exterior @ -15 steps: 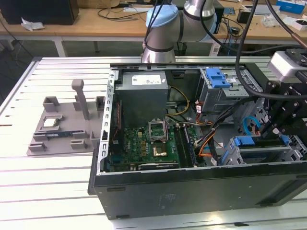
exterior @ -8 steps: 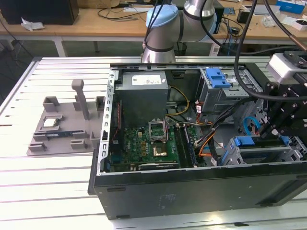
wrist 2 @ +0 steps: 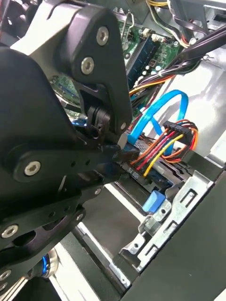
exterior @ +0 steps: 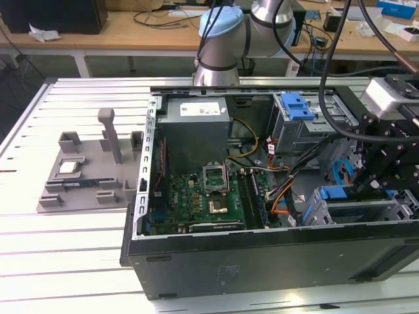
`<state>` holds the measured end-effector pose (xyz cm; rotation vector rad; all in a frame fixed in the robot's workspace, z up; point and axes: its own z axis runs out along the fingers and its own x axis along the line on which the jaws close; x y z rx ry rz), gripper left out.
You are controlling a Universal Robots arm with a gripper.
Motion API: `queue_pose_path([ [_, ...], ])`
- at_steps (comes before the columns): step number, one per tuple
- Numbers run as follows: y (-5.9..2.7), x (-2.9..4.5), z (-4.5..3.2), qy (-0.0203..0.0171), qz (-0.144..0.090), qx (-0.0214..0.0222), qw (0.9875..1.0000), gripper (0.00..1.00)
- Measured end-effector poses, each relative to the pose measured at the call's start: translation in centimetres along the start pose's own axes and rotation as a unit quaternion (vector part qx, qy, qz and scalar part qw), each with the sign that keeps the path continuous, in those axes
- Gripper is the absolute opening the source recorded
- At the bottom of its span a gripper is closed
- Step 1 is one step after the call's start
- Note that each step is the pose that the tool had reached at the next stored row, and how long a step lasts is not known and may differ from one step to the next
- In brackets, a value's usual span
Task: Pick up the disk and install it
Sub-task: 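Insert the second disk wire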
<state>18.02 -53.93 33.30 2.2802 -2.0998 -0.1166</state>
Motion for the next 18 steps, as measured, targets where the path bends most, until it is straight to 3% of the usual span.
queue_pose_path([
  [2,0.04,-0.01,-0.35,-0.0003,0.000,0.0000,1.0000,0.24],
  [7,0.20,-0.24,-2.48,0.0002,0.000,0.0000,1.0000,0.22],
  [8,0.26,-0.34,-3.26,0.0002,0.000,0.0000,1.0000,0.11],
  [10,0.34,-0.45,-4.44,0.0001,0.000,0.0001,1.0000,0.11],
  [18,0.35,-0.45,-4.51,-0.0011,0.000,0.0001,1.0000,0.11],
])
